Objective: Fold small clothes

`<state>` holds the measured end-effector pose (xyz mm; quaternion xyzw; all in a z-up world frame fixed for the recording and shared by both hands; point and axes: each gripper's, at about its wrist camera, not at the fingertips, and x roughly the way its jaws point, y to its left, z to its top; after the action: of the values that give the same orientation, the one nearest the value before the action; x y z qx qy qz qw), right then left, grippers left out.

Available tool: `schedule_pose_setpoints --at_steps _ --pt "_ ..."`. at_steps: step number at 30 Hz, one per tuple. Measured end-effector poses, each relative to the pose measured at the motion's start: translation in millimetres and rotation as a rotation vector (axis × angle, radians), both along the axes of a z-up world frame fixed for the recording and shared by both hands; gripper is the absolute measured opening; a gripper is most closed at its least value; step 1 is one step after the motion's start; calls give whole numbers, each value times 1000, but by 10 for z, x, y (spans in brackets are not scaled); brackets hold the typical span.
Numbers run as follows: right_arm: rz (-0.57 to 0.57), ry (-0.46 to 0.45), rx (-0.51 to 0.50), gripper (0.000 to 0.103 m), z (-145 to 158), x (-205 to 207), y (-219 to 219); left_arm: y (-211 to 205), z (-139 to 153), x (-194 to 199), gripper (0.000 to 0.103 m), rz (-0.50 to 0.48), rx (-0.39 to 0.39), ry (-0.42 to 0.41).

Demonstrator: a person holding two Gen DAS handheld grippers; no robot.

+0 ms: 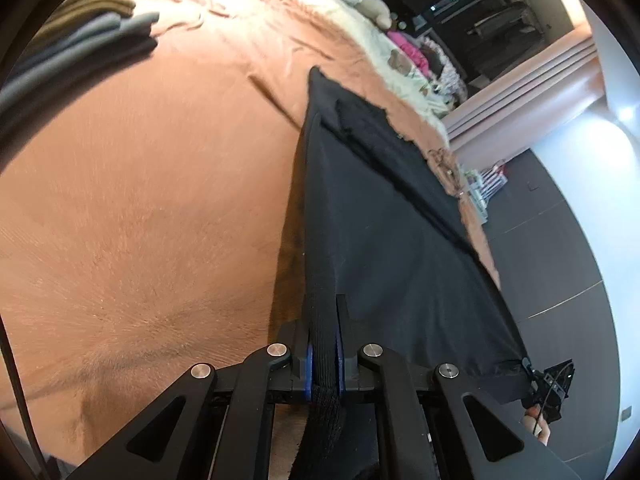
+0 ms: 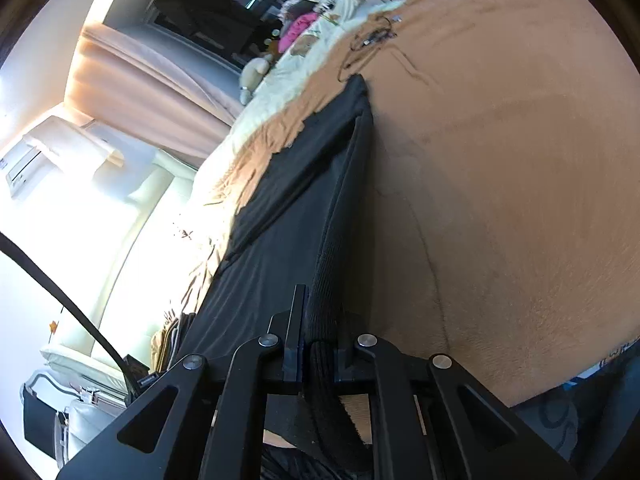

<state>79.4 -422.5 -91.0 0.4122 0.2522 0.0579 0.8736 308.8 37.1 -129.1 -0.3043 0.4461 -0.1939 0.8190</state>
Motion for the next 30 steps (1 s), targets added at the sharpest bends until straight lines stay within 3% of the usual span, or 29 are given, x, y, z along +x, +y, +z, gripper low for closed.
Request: schedule_pose_setpoints --at_steps 7,17,26,30 --pt "0 -46 -8 5 266 -178 139 91 342 -263 7 -1 -90 -70" --pt "39 -143 -15 5 508 -802 320 301 808 -778 7 -2 -178 -168" --pt "61 -170 -38 5 503 -1284 388 465 927 -1344 7 1 -212 -214" --pt "73 -169 -49 5 481 -1305 387 535 989 -1547 7 -4 -214 -236"
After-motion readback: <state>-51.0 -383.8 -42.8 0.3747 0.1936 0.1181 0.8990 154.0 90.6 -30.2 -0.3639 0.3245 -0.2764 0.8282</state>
